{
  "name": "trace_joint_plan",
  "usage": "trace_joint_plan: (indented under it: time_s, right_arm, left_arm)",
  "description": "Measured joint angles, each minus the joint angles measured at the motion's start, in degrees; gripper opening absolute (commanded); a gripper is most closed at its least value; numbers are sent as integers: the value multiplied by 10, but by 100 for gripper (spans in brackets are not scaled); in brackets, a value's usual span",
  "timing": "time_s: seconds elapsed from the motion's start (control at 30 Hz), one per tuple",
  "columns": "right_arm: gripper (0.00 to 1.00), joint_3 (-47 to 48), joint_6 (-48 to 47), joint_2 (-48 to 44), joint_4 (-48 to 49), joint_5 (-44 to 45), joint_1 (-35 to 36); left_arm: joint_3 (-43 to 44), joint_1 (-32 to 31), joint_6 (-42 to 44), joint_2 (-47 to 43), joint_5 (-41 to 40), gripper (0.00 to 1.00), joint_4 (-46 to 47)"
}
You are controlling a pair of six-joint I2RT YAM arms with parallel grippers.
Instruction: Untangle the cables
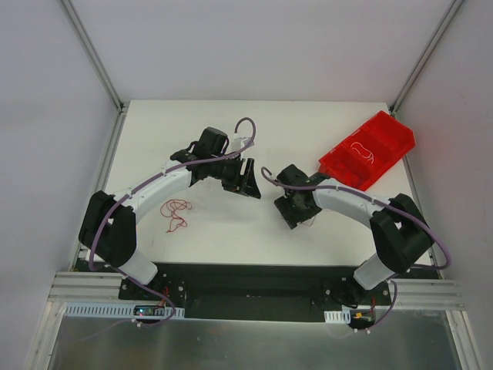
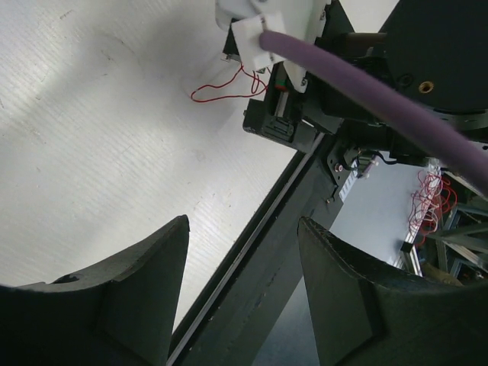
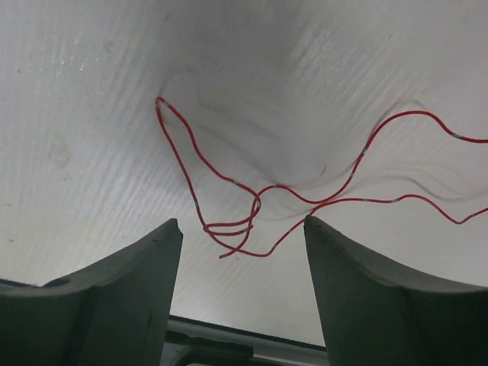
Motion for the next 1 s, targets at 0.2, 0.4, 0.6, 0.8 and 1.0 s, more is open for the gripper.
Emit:
trace_joint_plan:
  time_s: [0.2,0.4,0.6,0.8,1.0]
  right_arm:
    - [26,12,-19,27,8,53,19]
    - [0,14,-25,29,13,93,25]
    - [0,59,-2,-69,-21,89,8]
    - [0,248,36,-176,-43,58,-124]
    - [0,382,37,-140,-64,59,-245]
  left_arm:
    - [0,0,0,0,1,58,0]
    - [0,0,0,0,8,58,0]
    - [0,0,0,0,11,58,0]
    - [0,0,0,0,12,58,1]
    - [0,0,-1,0,14,58,2]
